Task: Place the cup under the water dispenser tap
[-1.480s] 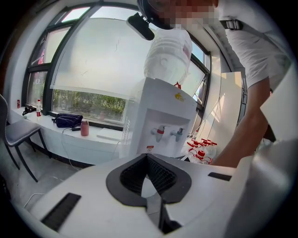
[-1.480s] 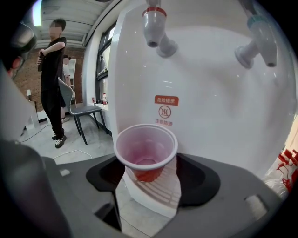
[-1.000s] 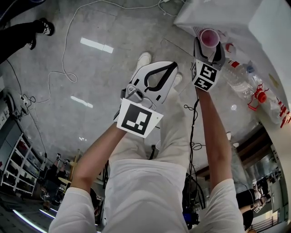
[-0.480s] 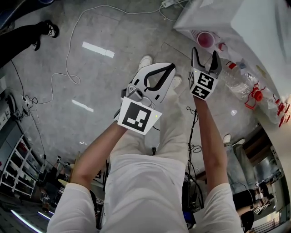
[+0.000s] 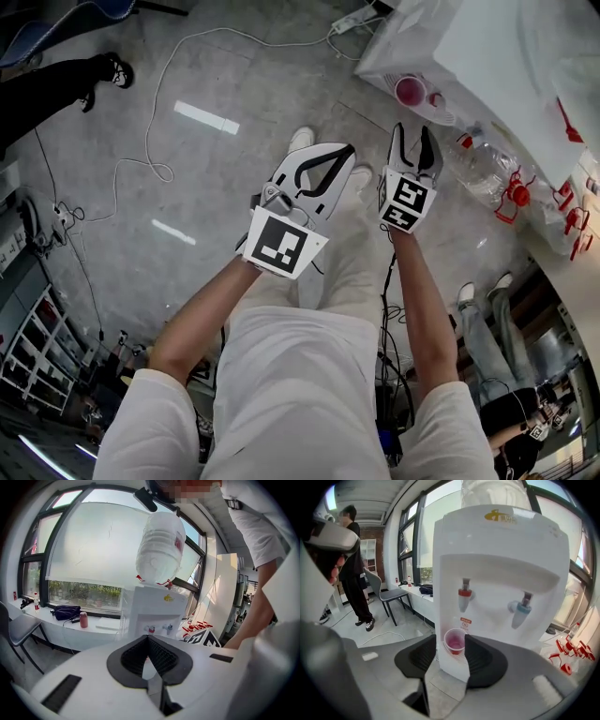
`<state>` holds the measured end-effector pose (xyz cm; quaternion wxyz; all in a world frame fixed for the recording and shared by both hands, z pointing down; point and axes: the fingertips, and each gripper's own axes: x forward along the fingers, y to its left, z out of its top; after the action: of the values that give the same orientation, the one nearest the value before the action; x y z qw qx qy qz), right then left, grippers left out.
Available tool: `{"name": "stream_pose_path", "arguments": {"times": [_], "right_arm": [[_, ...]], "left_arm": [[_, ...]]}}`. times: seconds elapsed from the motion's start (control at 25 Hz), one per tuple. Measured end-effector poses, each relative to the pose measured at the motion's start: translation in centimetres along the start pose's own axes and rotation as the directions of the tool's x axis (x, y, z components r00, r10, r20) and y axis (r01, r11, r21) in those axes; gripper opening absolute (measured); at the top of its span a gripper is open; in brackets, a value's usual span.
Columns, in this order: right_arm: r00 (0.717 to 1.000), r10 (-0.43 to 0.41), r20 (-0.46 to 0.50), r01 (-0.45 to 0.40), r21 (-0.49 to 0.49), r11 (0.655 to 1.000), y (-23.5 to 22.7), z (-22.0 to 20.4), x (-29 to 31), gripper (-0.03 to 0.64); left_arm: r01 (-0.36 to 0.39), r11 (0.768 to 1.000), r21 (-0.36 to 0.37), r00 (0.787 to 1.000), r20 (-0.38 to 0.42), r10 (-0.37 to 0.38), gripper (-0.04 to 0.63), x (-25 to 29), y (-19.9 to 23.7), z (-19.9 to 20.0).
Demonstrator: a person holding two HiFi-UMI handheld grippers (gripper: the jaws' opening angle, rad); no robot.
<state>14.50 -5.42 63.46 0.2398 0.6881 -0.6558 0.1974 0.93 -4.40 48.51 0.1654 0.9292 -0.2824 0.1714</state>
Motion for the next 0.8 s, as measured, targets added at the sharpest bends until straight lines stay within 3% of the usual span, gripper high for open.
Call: {"name": "stream_pose_path", "arguments": {"times": [0.48,0.8], "right_arm": [[0.993,0.0,0.12,-0.008,0.067,0.998,-0.5,8.2,-7.4,0.014],[0.984,0.0,0.18,-0.028,0.15,0.988,-1.4,13.5,-12.7,0.011]], "left_arm": [[-0.008,1.0,-0.009,1.0,0.013,0.008,0.006,-2.5,-1.2,4.2],[-0.019,1.0,-0.013,0.999,0.042,0.019,0.006,-4.3,-2.1,8.1]]}}
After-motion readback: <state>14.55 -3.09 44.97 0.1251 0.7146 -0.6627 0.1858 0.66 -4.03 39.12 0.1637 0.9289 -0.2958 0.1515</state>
